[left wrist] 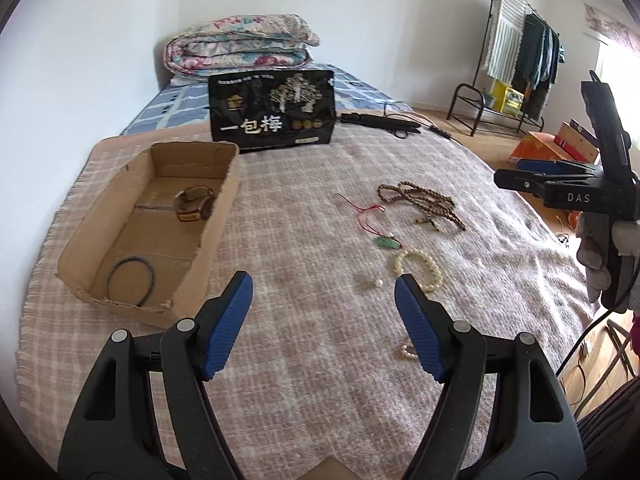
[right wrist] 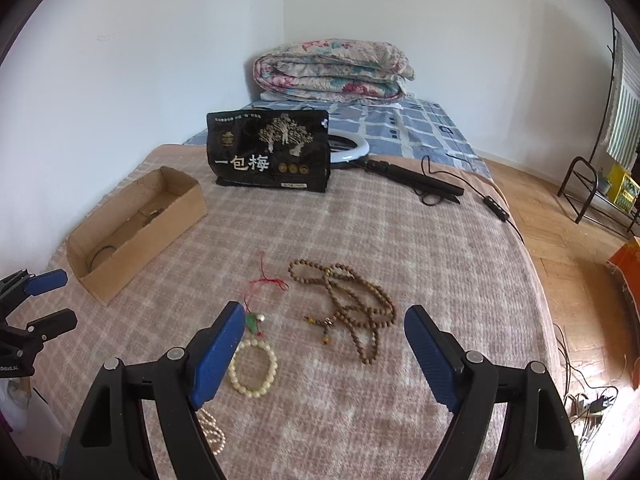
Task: Organize jewelry
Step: 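Move left tool to the pearl necklace while right tool approaches the cream bead bracelet, then close left tool on the pearl necklace while right tool grasps the cream bead bracelet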
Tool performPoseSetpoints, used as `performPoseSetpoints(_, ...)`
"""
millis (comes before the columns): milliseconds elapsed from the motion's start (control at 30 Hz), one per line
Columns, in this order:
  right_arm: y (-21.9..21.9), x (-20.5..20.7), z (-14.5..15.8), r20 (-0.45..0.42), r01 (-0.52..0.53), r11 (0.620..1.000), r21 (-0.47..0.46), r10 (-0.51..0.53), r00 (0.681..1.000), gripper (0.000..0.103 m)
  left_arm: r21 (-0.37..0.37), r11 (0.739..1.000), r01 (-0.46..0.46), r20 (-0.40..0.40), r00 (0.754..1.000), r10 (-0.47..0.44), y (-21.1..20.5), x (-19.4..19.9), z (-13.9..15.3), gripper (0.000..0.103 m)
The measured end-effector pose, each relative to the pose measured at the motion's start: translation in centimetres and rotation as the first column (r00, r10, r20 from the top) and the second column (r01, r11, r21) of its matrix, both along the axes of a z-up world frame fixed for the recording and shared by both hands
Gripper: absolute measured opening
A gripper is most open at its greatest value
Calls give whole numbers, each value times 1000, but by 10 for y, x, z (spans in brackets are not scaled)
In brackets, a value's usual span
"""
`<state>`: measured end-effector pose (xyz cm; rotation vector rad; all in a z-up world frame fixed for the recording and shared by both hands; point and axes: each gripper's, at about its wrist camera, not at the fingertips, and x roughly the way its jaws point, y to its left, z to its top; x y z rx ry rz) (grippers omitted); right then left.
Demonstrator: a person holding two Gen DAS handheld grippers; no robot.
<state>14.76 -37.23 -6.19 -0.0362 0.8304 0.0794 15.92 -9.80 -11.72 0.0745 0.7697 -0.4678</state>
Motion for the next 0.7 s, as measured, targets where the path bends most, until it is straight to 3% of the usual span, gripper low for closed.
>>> performPoseSetpoints(267,-23,-14,-39,-63,-7,999,51,10,998,81,9,989,150,-61,987,-149,-39,-17,-30,76)
performPoseSetpoints(600,-1,8,-83,-154,-93,989,113,110,982,61,46,961,271,-114,958,-265,-74,-26,-61,75)
performPoseSetpoints(700,7,18,-94,-179,-112,986,120,132,975,55,52,959,280,-137,953,-270,-79,-21,-70,65)
